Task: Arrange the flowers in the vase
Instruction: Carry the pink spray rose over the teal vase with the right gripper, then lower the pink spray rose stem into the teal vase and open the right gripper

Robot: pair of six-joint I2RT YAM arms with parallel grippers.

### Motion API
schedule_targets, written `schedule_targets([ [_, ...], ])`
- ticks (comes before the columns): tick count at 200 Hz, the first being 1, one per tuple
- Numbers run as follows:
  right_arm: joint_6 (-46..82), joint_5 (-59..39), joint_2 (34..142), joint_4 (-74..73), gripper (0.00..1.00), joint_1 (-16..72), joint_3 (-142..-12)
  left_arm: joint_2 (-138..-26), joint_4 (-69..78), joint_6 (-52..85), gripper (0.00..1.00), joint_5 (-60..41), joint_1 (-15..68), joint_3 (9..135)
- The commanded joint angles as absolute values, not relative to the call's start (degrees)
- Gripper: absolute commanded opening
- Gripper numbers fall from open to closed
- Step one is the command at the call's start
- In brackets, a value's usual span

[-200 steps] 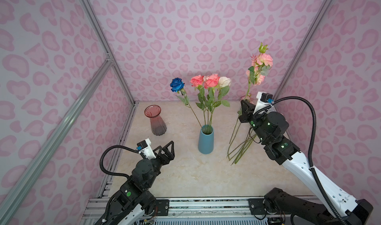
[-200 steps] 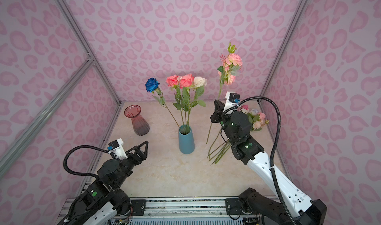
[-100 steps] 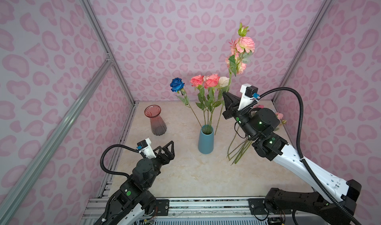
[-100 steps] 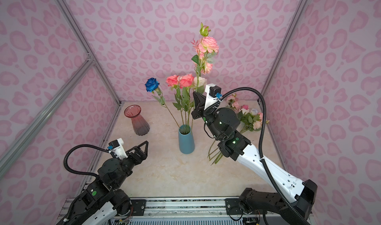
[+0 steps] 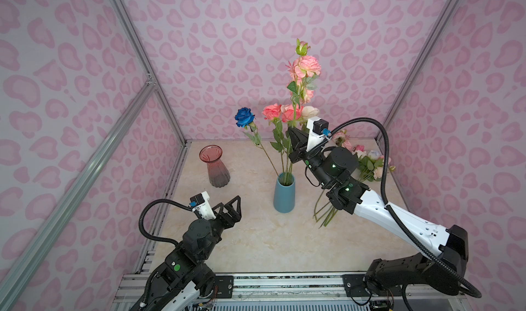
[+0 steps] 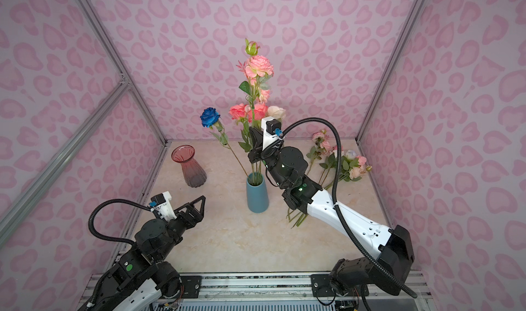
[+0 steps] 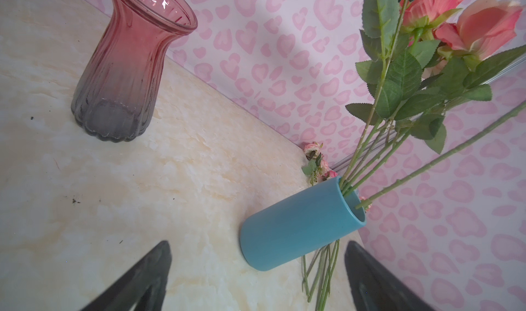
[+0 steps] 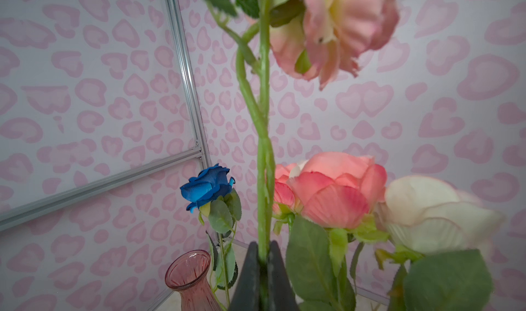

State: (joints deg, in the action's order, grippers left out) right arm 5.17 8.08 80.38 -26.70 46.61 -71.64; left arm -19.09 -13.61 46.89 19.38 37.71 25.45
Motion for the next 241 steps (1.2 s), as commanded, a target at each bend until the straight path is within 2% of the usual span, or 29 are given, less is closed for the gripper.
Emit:
schedule_targets([
  [1,3.0,8.1,81.7,-30.5,0.02,46.7,-70.8,-19.4,-12.4,47.4,0.96,19.1,37.7,25.3],
  [112,9.1,8.0,81.2,-30.4,0.03,49.2,-58.2,-21.7,-10.7,48.4,0.96,18.4,37.7,23.5],
  [241,11.0,8.7,82.7,-29.7,0.10,49.5,-54.8,-23.3,-9.8,48.9,0.96,18.0,37.7,22.7],
])
